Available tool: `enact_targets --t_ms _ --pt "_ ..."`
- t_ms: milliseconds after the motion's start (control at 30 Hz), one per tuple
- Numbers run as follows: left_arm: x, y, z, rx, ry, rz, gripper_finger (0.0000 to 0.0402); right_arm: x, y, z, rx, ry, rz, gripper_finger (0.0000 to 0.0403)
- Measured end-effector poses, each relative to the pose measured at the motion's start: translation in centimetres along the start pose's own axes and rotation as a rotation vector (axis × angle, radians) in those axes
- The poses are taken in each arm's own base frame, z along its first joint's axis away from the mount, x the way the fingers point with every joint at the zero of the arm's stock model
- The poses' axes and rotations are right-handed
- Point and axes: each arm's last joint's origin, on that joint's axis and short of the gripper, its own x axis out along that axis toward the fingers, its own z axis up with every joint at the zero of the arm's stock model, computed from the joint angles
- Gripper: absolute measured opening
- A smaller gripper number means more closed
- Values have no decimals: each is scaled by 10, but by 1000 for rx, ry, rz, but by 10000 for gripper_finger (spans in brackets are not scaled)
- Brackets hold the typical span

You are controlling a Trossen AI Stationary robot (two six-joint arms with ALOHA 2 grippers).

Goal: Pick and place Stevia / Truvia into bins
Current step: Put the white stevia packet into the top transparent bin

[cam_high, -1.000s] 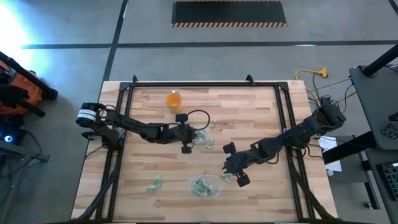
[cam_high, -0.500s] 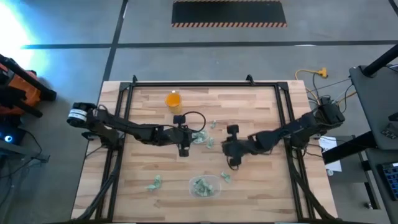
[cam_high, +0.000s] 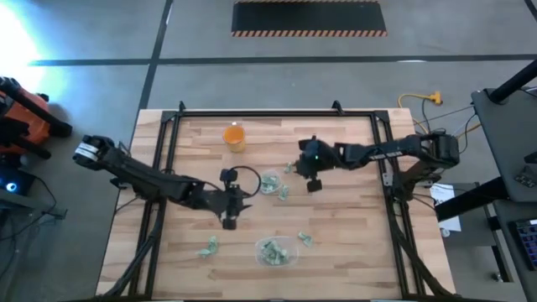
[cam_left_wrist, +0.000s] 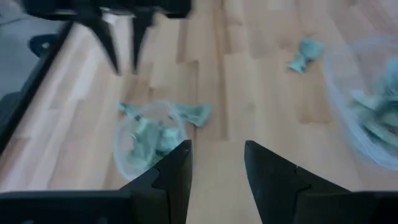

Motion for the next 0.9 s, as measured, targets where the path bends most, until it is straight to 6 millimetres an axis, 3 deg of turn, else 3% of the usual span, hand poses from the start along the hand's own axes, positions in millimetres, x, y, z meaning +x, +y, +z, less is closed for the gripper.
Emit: enact_targets --t_ms 167,467,633,900 --pt "-8 -9 -1 19 -3 -32 130 0 -18 -9 36 -45 63 128" --pt "-10 -8 0 -8 -15 -9 130 22 -25 -22 67 -30 75 180" --pt "-10 -8 0 -40 -15 -10 130 33 -31 -26 85 -3 79 190" --pt "-11 -10 0 -54 -15 -17 130 50 -39 -15 88 19 125 192"
